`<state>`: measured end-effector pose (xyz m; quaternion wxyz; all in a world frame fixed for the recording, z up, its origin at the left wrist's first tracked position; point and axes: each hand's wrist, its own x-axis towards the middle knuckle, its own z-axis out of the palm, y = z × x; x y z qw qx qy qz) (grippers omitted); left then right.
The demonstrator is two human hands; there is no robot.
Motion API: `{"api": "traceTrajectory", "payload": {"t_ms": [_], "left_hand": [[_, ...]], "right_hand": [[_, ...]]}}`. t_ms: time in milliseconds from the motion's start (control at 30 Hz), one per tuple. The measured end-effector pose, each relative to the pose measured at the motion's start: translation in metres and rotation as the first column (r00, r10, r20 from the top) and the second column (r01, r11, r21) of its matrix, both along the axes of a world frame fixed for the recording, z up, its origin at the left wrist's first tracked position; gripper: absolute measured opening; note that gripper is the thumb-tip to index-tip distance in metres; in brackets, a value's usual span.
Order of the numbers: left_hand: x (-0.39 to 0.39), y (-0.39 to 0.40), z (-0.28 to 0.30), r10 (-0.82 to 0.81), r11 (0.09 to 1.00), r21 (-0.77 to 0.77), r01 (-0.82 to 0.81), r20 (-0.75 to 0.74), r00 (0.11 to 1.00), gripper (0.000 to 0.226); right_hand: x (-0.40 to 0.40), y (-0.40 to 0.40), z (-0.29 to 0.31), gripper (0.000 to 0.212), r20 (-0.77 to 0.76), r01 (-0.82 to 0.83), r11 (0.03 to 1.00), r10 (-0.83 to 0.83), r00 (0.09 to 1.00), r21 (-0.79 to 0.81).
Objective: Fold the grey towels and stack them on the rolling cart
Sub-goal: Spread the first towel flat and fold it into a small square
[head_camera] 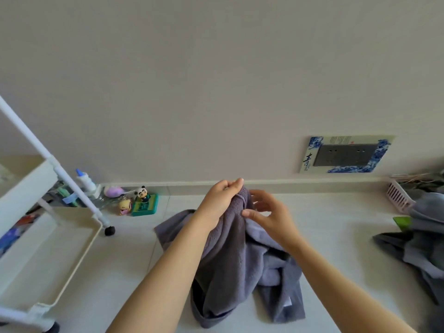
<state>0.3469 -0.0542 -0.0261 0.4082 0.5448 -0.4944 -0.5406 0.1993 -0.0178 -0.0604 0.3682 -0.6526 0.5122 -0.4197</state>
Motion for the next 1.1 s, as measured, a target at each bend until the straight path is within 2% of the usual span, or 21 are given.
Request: {"api": "traceTrajectory", "payload": {"t_ms": [100, 200, 300, 400, 533, 667, 733, 767, 833, 900, 967, 1100], "left_hand": [[0.008, 0.004, -0.002, -0.098, 0.985, 0.108, 0.131, -0.267, 0.959, 0.026], [0.022, 0.007, -0.001, -0.127, 0.969, 0.145, 0.198, -0.395, 0.910, 0.030], [0.033, 0.007, 0.002, -0.131, 0.967, 0.159, 0.197, -0.352, 0.927, 0.017], [0.042, 0.012, 0.005, -0.244, 0.948, 0.155, 0.279, -0.212, 0.946, 0.014], [0.053, 0.019, 0.010, -0.356, 0.919, 0.148, 0.366, -0.095, 0.930, 0.012], [0.056, 0.025, 0.014, -0.302, 0.952, 0.092, 0.293, 0.103, 0.948, 0.019], [0.054, 0.027, 0.014, -0.239, 0.971, 0.061, 0.232, 0.145, 0.960, 0.019], [0.052, 0.027, 0.014, -0.225, 0.974, 0.056, 0.219, 0.130, 0.966, 0.021], [0.047, 0.029, 0.012, -0.221, 0.974, 0.065, 0.218, 0.036, 0.975, 0.023], [0.041, 0.032, 0.009, -0.230, 0.971, 0.061, 0.231, -0.033, 0.973, 0.016], [0.038, 0.037, 0.006, -0.289, 0.954, 0.063, 0.294, -0.074, 0.954, 0.013], [0.046, 0.043, -0.001, -0.433, 0.871, 0.203, 0.448, -0.116, 0.894, 0.019]], "right_hand": [[0.007, 0.000, -0.009, 0.029, 0.052, 0.098, 0.994, -0.095, 0.994, -0.052], [0.008, -0.005, -0.006, 0.015, -0.045, 0.133, 0.989, -0.136, 0.990, -0.060], [-0.002, -0.009, 0.006, 0.024, -0.016, 0.029, 0.998, -0.028, 0.999, 0.061], [-0.014, -0.010, 0.023, 0.031, 0.065, -0.107, 0.984, 0.098, 0.993, 0.144], [-0.024, -0.003, 0.039, 0.030, -0.005, -0.110, 0.983, 0.112, 0.994, 0.148], [-0.040, -0.001, 0.057, 0.014, -0.066, -0.161, 0.978, 0.171, 0.983, 0.132], [-0.044, -0.003, 0.059, 0.006, -0.094, -0.150, 0.985, 0.158, 0.983, 0.091], [-0.044, -0.004, 0.059, 0.002, -0.083, -0.117, 0.989, 0.124, 0.989, 0.085], [-0.042, -0.005, 0.058, 0.015, -0.052, -0.022, 0.995, 0.027, 0.998, 0.093], [-0.041, -0.007, 0.058, 0.020, -0.042, 0.058, 0.995, -0.055, 0.998, 0.079], [-0.042, -0.009, 0.059, 0.022, -0.043, 0.105, 0.993, -0.104, 0.994, 0.044], [-0.047, -0.012, 0.062, 0.027, -0.004, 0.215, 0.976, -0.215, 0.977, 0.024]]}}
